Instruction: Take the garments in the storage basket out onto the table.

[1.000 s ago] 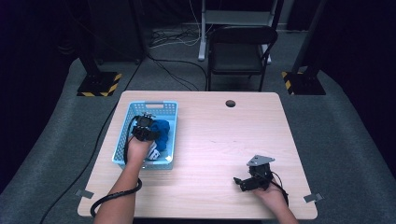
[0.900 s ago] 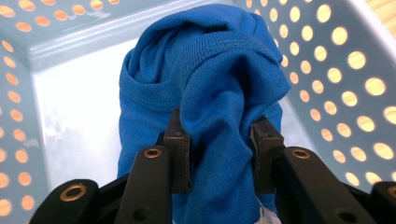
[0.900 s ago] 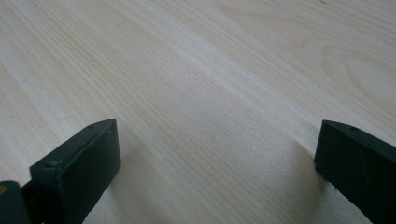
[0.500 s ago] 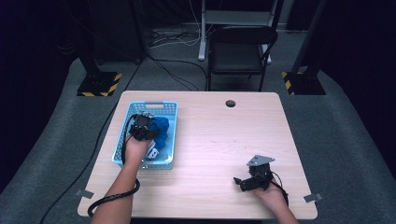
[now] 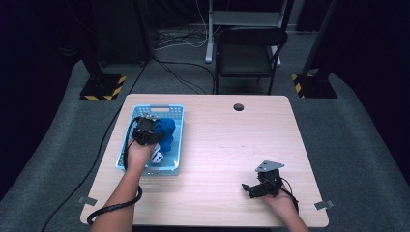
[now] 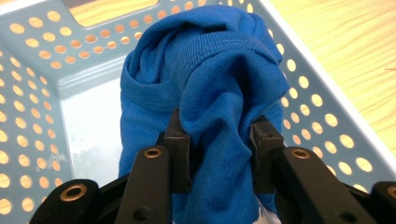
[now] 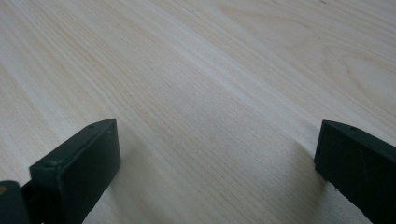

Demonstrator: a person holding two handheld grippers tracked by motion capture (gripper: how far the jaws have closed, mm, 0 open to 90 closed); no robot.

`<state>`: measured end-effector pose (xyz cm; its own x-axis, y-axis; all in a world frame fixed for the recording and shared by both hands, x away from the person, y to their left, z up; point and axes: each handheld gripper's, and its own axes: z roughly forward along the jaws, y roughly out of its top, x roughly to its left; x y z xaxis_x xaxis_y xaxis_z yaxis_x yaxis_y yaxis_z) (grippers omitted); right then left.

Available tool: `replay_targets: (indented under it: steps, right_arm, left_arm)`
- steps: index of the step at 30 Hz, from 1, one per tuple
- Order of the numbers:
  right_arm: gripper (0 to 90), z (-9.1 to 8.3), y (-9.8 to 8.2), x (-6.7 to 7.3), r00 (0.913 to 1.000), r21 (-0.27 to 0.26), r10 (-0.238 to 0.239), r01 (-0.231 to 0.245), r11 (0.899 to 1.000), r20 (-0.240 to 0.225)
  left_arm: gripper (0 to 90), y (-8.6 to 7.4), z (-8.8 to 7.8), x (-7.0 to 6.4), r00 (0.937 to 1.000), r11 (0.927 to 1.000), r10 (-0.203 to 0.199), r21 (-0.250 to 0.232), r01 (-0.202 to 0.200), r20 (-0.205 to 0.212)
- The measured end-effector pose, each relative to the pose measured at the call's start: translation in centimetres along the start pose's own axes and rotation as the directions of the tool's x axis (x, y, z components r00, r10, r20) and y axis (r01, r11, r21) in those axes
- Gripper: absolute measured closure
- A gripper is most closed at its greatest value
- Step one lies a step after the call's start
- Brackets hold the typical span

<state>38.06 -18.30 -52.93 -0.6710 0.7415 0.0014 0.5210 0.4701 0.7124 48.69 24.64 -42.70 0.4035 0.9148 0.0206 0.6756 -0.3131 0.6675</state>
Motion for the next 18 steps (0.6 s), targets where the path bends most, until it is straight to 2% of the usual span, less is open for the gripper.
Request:
replay_targets:
  steps: [12, 18]
  right_arm:
    - [0.0, 0.0, 0.0, 0.0, 1.0, 0.0, -0.001, 0.001, 1.0, 0.001]
    - [0.0, 0.0, 0.0, 0.0, 1.0, 0.0, -0.001, 0.001, 1.0, 0.001]
  left_arm:
    - [66.7, 0.4, -1.3, -0.7, 0.9993, 0.9988, 0.039, -0.03, -0.039, 0.002]
    - [66.7, 0.6, -2.1, -0.9, 0.9989, 0.9975, 0.046, -0.054, -0.046, 0.004]
